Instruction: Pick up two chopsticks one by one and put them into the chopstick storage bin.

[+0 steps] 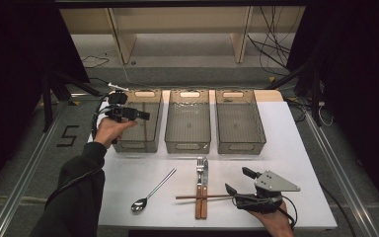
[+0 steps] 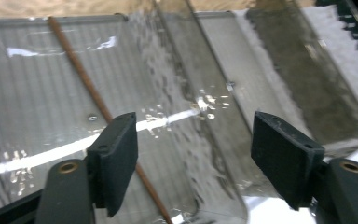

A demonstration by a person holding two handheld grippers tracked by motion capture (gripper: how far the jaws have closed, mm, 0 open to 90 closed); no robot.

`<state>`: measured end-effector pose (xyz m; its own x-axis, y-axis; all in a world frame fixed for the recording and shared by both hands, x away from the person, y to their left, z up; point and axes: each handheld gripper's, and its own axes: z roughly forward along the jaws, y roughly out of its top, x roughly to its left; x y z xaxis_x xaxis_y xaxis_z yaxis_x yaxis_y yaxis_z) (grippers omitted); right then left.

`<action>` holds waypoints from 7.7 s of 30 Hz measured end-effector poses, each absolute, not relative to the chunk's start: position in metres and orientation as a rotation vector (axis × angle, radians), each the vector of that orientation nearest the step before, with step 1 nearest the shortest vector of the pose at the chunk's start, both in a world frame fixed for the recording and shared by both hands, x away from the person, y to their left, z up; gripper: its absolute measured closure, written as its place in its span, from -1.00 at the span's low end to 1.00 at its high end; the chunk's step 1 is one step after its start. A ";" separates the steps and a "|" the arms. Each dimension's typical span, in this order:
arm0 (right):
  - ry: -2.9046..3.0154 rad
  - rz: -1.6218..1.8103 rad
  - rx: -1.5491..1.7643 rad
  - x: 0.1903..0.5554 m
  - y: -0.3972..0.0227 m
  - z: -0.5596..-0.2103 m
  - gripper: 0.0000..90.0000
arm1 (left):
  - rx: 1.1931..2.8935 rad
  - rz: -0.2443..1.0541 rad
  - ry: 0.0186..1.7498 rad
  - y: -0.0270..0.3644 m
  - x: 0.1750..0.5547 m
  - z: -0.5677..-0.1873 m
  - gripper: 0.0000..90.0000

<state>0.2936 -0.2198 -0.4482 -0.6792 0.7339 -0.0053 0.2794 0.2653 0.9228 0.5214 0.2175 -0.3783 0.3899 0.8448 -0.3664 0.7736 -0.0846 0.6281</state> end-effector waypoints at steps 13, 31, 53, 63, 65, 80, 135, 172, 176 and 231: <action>2.201 1.377 0.876 0.294 -0.215 -0.450 -0.47 | 1.850 0.102 1.179 0.204 0.451 -0.369 -0.50; 2.538 1.207 0.700 0.308 -0.199 -0.462 -0.25 | 1.761 0.144 1.017 0.192 0.391 -0.410 -0.63; 2.700 1.009 0.555 0.321 -0.189 -0.471 0.22 | 1.799 0.135 0.969 0.183 0.368 -0.427 -0.64; 2.728 0.935 0.481 0.326 -0.182 -0.477 0.43 | 1.809 0.149 0.956 0.182 0.364 -0.426 -0.64; 2.736 0.913 0.476 0.327 -0.181 -0.479 0.48 | 1.808 0.152 0.955 0.182 0.364 -0.426 -0.64; 2.766 0.878 0.337 0.327 -0.177 -0.482 0.87 | 1.814 0.148 0.957 0.183 0.365 -0.427 -0.64; 2.397 1.431 0.768 0.321 -0.136 -0.445 0.89 | 1.670 -0.232 0.963 0.112 0.355 -0.436 0.15; 2.374 1.557 0.764 0.318 -0.146 -0.443 0.20 | 1.603 -0.308 0.930 0.127 0.360 -0.432 0.87; 2.356 1.551 0.789 0.318 -0.157 -0.441 0.01 | 1.599 -0.285 0.928 0.142 0.365 -0.424 0.87; 2.209 1.485 0.973 0.301 -0.226 -0.452 -0.32 | 1.671 0.085 1.258 0.279 0.504 -0.332 0.87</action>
